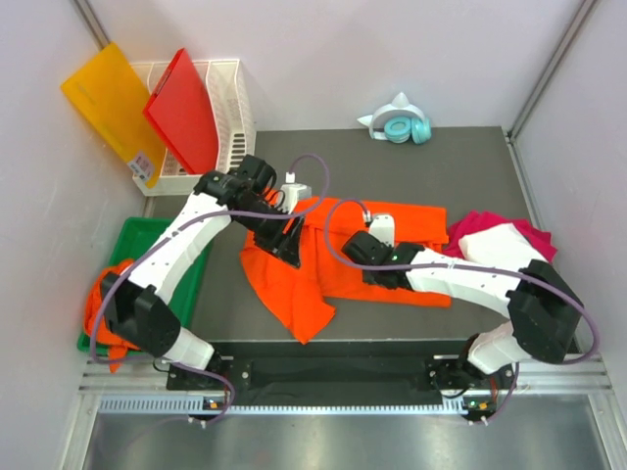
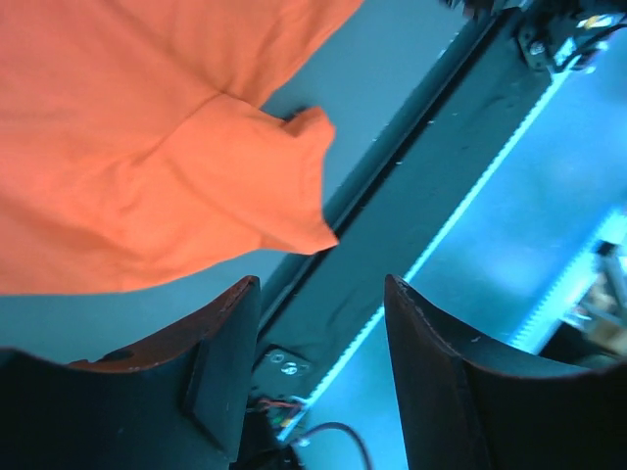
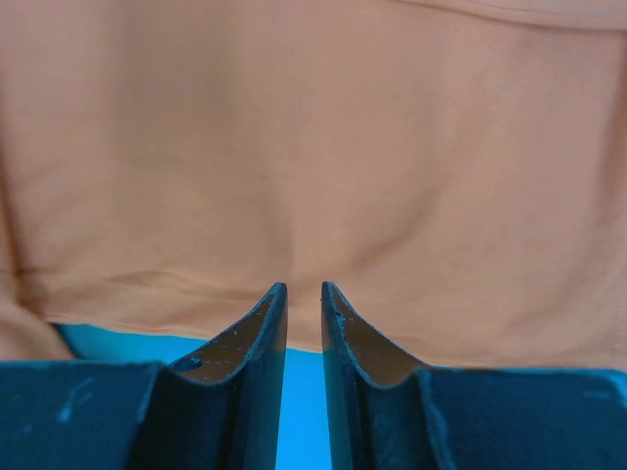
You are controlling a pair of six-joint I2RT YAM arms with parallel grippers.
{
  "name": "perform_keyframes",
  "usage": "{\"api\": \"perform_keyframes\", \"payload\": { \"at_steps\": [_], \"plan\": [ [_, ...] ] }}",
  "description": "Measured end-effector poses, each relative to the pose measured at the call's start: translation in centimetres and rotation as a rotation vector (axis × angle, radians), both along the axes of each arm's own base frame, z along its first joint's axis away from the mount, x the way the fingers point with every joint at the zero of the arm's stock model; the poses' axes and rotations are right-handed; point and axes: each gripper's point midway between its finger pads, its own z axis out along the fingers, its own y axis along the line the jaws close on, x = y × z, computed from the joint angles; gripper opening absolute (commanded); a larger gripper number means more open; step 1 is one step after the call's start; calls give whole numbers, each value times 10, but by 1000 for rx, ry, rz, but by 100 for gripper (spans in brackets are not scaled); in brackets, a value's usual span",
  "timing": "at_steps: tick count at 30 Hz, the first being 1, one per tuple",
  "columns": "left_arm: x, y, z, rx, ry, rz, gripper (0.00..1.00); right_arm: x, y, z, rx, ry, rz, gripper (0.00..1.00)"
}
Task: Fold and stack the t-shirts
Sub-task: Fold the flattened tshirt in 1/3 of the way
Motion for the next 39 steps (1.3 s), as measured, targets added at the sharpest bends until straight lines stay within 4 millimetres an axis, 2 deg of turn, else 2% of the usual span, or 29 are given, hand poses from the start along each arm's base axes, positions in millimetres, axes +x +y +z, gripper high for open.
{"api": "perform_keyframes", "payload": {
  "at_steps": [3,6,8,12,16,23,26,27,31,36,39],
  "plan": [
    [3,-5,-8,-2,65,31,56,1,16,6,13,-11,27,21],
    [12,-4,-24,20,45,71,59,-1,28,12,36,-26,43,22],
    [21,2,-38,60,-6,102,59,0,29,13,41,-34,35,21],
    [54,24,-67,168,-144,201,57,12,20,11,20,-40,-11,19],
    [93,44,-86,234,-210,295,58,52,12,20,23,-55,-83,22],
    [151,76,-136,322,-161,413,57,136,-29,31,19,-79,-222,23],
    [171,79,-145,334,-157,429,57,160,-42,23,1,-70,-241,25],
    [176,78,-147,332,-163,428,57,165,-46,18,-8,-59,-245,29],
    [189,73,-152,325,-178,427,58,170,-57,-4,-29,-5,-244,44],
    [204,70,-158,325,-190,428,58,175,-66,-23,0,54,-255,49],
    [214,68,-161,324,-192,430,57,185,-74,-34,12,80,-278,49]
  ]
}}
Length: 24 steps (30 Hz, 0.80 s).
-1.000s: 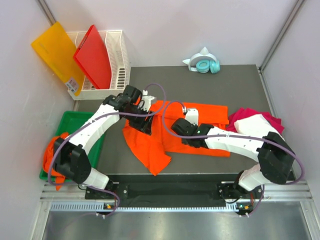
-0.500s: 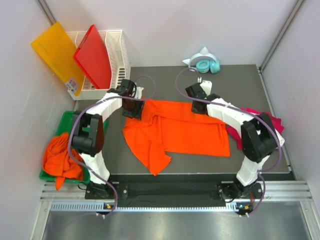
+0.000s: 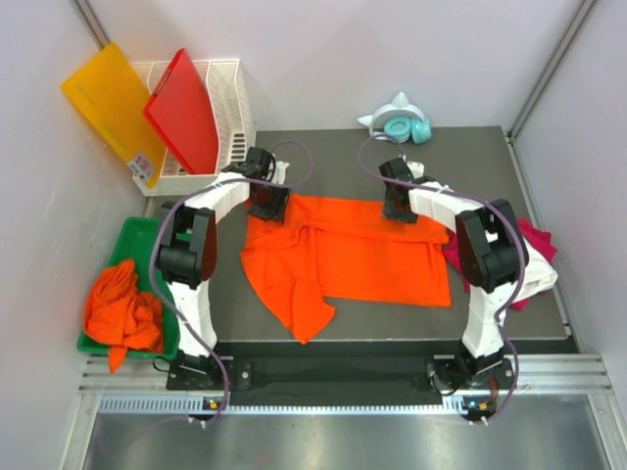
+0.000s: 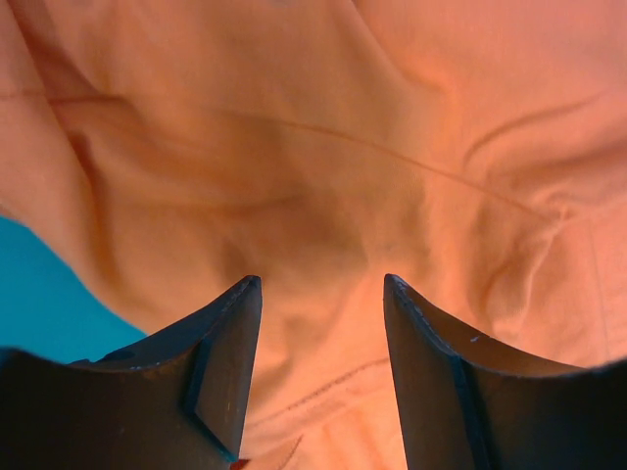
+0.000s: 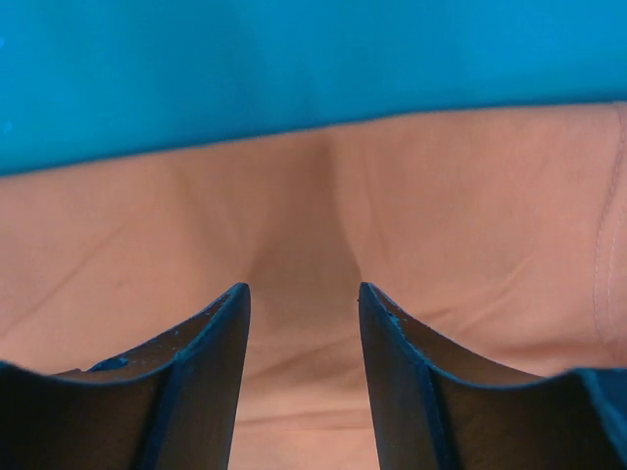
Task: Fold and stack the t-shirts
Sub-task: Fold the flattened tshirt in 1/3 of the way
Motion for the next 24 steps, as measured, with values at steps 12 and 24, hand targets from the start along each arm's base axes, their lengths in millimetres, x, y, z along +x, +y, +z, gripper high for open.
{"api": "perform_keyframes", "payload": {
  "at_steps": [12,24],
  "plan": [
    [25,1,-14,-20,31,34,52,24,9,-11,46,47,22,37],
    [35,1,-17,-20,78,42,0,27,12,-11,51,70,48,0]
  ]
}}
